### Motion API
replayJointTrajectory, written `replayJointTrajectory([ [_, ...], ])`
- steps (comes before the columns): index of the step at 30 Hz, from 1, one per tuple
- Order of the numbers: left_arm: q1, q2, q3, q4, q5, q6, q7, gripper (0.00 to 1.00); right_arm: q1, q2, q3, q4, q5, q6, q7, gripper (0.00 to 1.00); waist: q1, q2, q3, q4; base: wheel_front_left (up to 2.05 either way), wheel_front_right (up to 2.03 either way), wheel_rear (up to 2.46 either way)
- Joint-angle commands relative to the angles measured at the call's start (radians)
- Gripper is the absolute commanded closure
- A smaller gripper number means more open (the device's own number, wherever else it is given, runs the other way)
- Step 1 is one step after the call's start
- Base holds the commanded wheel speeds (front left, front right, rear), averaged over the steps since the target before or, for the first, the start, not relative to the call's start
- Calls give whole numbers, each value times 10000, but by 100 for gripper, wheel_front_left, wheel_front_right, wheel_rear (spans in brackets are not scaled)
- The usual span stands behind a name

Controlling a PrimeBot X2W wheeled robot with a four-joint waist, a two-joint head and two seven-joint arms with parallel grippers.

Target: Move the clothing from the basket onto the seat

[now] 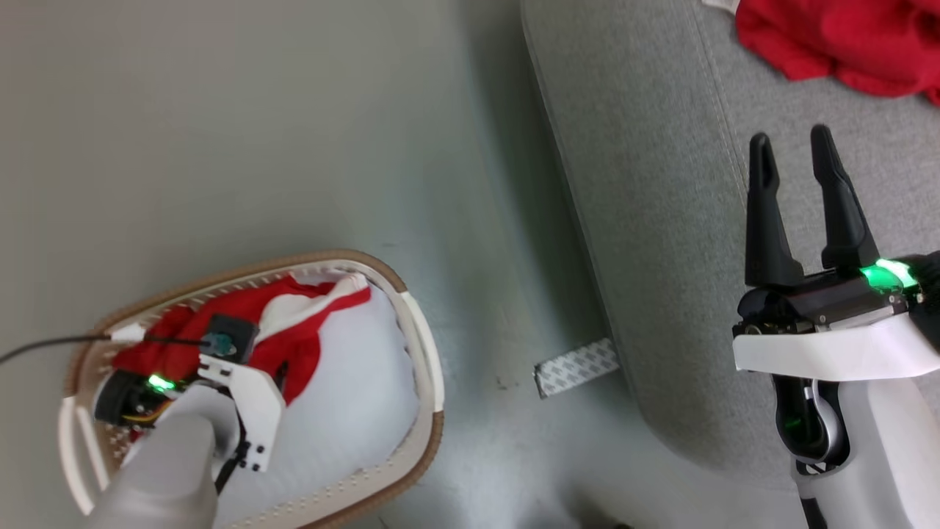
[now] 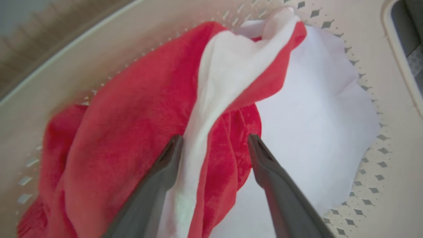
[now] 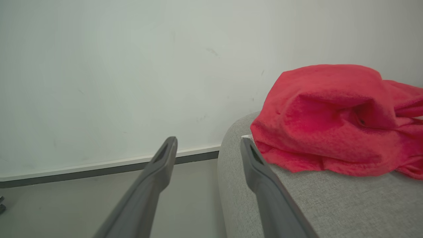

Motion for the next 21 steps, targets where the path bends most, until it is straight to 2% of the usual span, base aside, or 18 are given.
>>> replayJointTrajectory([
  [1, -192, 106, -102, 140, 176, -13, 63, 0, -138, 50, 14, -8, 57, -22, 5, 0, -2, 0, 301, -223, 0, 0, 0],
  [8, -539, 265, -1195, 746, 1116, 7, 878, 0, -213, 59, 133, 1, 300, -22, 5, 0, -2, 0, 771, -387, 0, 0, 0],
  [12, -632, 276, -1339, 897, 1164, 116, 1144, 0, -266, 59, 180, 13, 464, -22, 5, 0, -2, 0, 916, -415, 0, 0, 0],
  [13, -625, 265, -1351, 924, 1137, 154, 1188, 5, -273, 60, 185, 26, 502, -22, 5, 0, -2, 0, 923, -408, 0, 0, 0],
  [14, -622, 245, -1359, 938, 1112, 197, 1169, 55, -281, 60, 195, 41, 520, -22, 5, 0, -2, 0, 919, -400, 0, 0, 0],
  [15, -606, 188, -1347, 943, 1047, 193, 1088, 83, -286, 60, 203, 73, 515, -22, 5, 0, -2, 0, 897, -388, 0, 0, 0],
  [16, -574, 127, -1327, 941, 976, 192, 1018, 100, -292, 60, 215, 111, 516, -22, 5, 0, -2, 0, 856, -375, 0, 0, 0],
  [21, -414, -85, -1439, 956, 895, 234, 704, 100, -315, 57, 193, 193, 383, -22, 5, 0, -2, 0, 406, -232, 0, 0, 0],
])
